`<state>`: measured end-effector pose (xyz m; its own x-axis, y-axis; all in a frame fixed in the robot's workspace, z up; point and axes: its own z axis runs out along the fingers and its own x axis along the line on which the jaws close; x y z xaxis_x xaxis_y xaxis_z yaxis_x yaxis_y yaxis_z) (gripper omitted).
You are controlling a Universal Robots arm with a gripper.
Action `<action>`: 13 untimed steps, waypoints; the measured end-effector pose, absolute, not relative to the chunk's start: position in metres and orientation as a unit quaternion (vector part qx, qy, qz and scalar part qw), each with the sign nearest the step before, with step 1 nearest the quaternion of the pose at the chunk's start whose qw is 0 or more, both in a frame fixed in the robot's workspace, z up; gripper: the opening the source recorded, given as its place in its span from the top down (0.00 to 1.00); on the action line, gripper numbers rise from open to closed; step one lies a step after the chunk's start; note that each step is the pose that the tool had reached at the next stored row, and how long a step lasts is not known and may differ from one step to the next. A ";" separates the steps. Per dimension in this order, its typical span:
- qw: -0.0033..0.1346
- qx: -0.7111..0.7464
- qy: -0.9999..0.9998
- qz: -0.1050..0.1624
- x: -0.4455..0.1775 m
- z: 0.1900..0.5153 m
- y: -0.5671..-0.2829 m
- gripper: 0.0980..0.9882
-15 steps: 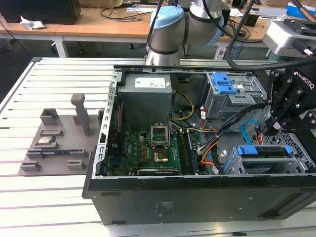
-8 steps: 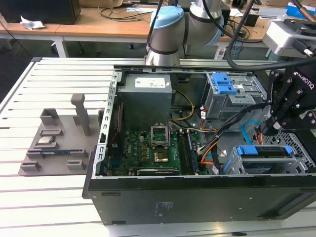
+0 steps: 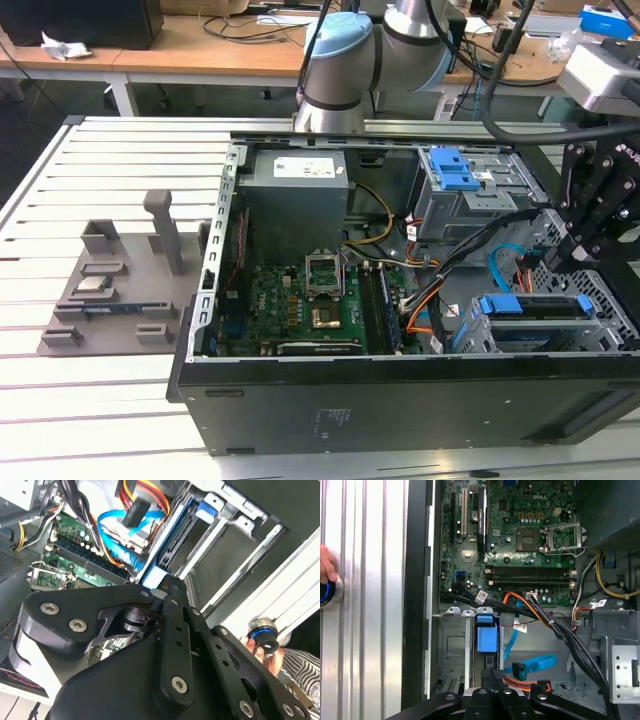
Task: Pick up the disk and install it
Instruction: 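Insert the first disk wire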
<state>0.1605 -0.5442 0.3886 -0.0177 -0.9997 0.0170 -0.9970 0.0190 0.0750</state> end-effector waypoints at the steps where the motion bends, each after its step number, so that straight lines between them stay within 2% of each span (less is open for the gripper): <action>1: 0.032 0.700 -0.713 -0.021 0.169 0.389 -0.544 0.99; 13: 0.033 0.700 -0.713 -0.021 0.225 0.389 -0.530 0.99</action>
